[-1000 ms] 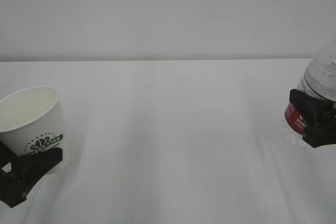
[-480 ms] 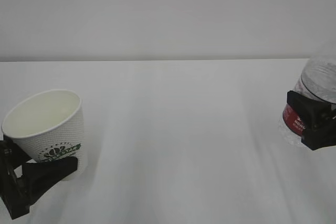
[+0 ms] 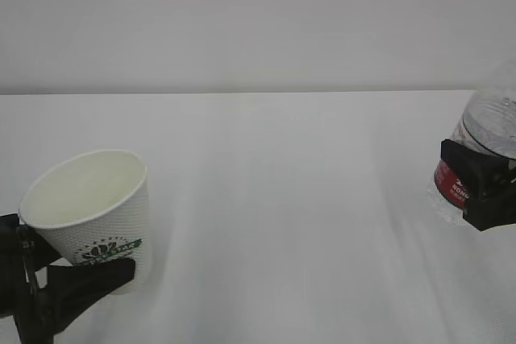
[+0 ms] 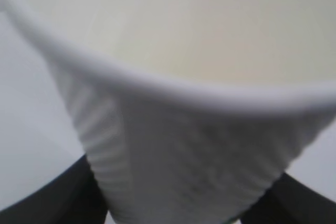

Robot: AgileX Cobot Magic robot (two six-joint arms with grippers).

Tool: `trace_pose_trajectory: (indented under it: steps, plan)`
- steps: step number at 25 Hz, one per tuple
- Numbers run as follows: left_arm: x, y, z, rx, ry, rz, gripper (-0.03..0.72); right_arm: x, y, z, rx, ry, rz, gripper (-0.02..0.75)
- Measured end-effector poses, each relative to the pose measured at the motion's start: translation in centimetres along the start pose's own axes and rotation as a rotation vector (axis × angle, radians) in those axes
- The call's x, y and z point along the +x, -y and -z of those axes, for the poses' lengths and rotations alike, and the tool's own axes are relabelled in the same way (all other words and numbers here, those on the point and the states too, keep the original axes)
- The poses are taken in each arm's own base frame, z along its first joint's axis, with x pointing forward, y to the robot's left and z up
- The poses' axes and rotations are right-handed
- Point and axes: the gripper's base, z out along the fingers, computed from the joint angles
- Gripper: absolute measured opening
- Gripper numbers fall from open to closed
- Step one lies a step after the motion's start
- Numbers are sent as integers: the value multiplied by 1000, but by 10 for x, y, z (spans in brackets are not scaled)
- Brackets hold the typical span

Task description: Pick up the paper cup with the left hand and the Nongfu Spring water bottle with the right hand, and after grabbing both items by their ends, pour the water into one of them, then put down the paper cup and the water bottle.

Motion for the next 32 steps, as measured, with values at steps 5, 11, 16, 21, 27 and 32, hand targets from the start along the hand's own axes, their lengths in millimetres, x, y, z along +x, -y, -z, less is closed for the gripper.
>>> trace_pose_trajectory:
  steps: [5,11,16,21,27,32]
  plan:
    - [0,8,-4,45,-6,-14,477,0,0,0,0,0,0,473]
    - [-1,16,-9,91,-9,-31,475,0,-1,0,-14,1,13,473]
    - [-12,17,-20,135,22,-84,475,0,-2,0,-20,1,20,473]
    - [-28,18,-34,177,66,-122,474,0,-2,0,-19,3,20,473]
    - [-48,25,-51,242,120,-182,474,0,-2,0,-19,3,20,473]
    - [-55,34,-64,293,118,-198,474,0,-2,0,-19,3,20,473]
